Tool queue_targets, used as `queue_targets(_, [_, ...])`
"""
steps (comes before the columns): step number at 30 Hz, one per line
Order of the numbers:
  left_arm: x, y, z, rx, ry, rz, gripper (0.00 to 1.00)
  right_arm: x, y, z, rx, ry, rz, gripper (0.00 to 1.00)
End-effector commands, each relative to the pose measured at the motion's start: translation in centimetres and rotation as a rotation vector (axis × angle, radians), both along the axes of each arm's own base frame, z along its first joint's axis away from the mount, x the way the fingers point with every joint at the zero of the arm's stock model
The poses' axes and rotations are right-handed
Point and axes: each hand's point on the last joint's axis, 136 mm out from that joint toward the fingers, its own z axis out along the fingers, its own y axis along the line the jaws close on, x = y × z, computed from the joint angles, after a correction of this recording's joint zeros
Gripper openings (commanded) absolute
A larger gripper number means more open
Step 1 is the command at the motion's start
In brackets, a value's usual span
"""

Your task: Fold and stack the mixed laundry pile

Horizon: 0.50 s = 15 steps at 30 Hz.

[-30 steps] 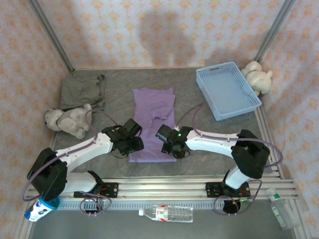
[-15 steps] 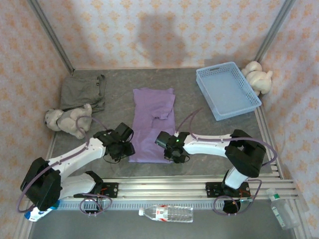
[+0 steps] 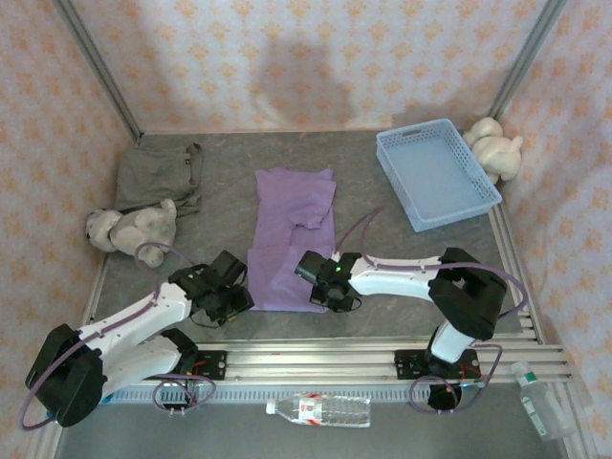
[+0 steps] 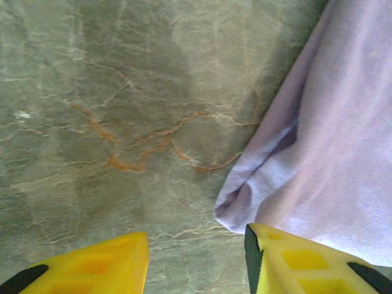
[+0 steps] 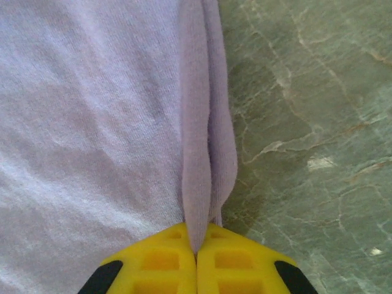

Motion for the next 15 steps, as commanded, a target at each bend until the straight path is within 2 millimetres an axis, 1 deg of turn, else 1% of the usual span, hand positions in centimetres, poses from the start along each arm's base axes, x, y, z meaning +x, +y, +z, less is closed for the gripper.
queue_targets(1, [1.1, -1.0, 0.3, -0.029, -0.022, 0.018, 0.46, 0.4, -0.3, -0.4, -0.043, -0.017, 0.010, 0.06])
queue_targets(8, [1.4, -1.7, -1.0, -0.014, 0.002, -0.010, 0.44, 0.4, -0.3, -0.5, -0.047, -0.013, 0.011, 0.05])
queue_targets(10, [1.6, -1.7, -1.6, 0.001, 0.011, -0.014, 0.40, 0.4, -0.2, -0.5, -0.047, -0.013, 0.012, 0.05])
queue_targets(11, [1.7, -1.8, -1.8, 0.005, 0.015, -0.017, 0.37, 0.5, -0.2, -0.5, -0.047, -0.014, 0.011, 0.05])
queue_targets(13, [2.1, -2.2, -2.2, 0.005, 0.029, -0.028, 0.25, 0.5, -0.2, -0.6, -0.050, -0.012, 0.012, 0.05])
queue_targets(15, [2.6, -2.6, -2.0, 0.006, 0.030, -0.050, 0.06, 0.4, -0.2, -0.6, -0.051, -0.009, 0.021, 0.05])
